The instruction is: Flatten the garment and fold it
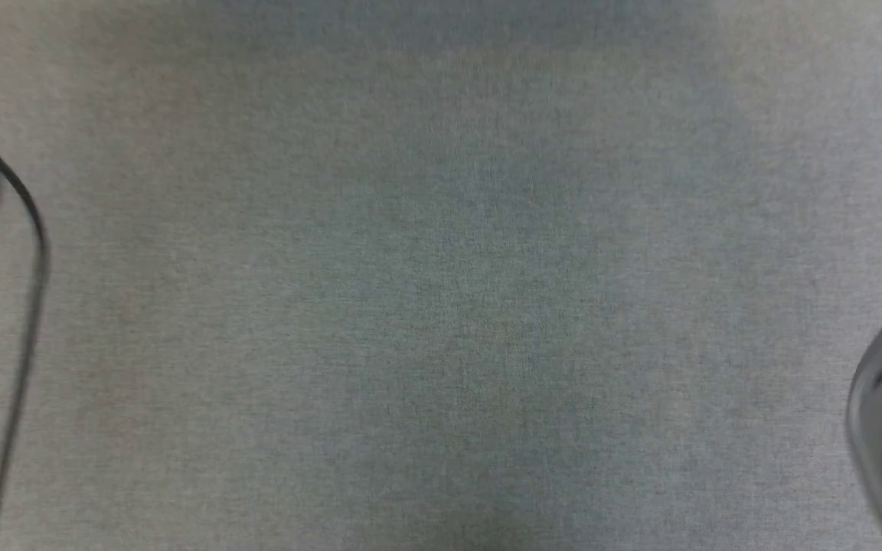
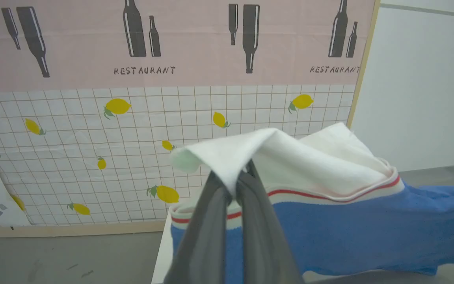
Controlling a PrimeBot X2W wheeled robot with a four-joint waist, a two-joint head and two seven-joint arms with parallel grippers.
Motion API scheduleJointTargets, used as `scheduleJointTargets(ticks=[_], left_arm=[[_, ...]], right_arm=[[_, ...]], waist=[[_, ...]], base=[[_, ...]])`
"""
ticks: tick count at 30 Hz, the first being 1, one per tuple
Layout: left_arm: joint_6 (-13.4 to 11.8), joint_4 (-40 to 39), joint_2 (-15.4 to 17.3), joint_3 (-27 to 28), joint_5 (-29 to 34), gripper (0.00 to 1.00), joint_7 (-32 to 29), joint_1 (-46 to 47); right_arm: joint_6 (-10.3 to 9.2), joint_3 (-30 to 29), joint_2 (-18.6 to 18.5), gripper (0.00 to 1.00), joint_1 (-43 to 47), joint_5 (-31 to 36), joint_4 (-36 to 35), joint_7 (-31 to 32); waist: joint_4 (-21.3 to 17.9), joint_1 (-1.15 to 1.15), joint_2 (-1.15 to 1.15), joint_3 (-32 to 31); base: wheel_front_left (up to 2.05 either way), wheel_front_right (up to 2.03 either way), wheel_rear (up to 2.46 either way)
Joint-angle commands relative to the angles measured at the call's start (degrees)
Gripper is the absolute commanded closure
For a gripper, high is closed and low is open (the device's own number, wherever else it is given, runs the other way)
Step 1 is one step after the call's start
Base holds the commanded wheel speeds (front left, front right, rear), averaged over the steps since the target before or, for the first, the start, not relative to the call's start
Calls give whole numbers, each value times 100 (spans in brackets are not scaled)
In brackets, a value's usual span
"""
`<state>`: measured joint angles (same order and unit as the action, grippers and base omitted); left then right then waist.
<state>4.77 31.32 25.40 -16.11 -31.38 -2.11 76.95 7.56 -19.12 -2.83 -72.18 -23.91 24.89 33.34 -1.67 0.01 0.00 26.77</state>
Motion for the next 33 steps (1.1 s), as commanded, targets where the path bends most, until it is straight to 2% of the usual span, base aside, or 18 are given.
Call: scheduleJointTargets(ticks=[1,4,8,13,17,20,24,30,33], left_arm=[[48,-52,13,-34,-109,100,72,-424],[70,-266,28,-55,-268,100,142,-1316],[-89,-744,-20,39,-628,100,142,-2802],[-584,-1587,-176,124,-1061,100,35,-5007],[-959,-2120,-278,123,-1294,100,-47,-6513],[-1213,-2453,-276,106,-1387,100,-177,-7310],[-1495,-2837,-104,124,-1600,100,-600,-8245],[-2076,-3518,36,179,-1917,100,-1229,-9396],[-2231,-3845,52,260,-2042,100,-1309,-9772]], right_arm=[[-8,64,-5,100,425,-168,-159,7],[-8,188,-35,100,1330,-491,-528,30],[-8,423,-56,100,2811,-864,-1162,129],[-8,767,-158,100,4746,-1037,-1946,43],[-8,837,-195,100,5991,-1084,-2275,-87],[-8,821,-222,100,6714,-1097,-2421,-119],[-8,795,-212,100,7577,-1153,-2614,42],[-8,709,-222,100,8472,-1227,-2910,523],[-8,634,-199,100,8747,-1252,-3055,758]], waist=[[74,-1,0,-376],[93,-1,0,-750],[126,-1,0,-1268],[170,-1,0,-1797],[241,-1,0,-2127],[298,-1,0,-2305],[339,-1,0,-2471],[322,-1,0,-2566],[304,-1,0,-2561]], base=[[0,0,0],[0,0,0],[0,0,0],[0,0,0],[0,0,0],[0,0,0],[0,0,0],[0,0,0],[0,0,0]])
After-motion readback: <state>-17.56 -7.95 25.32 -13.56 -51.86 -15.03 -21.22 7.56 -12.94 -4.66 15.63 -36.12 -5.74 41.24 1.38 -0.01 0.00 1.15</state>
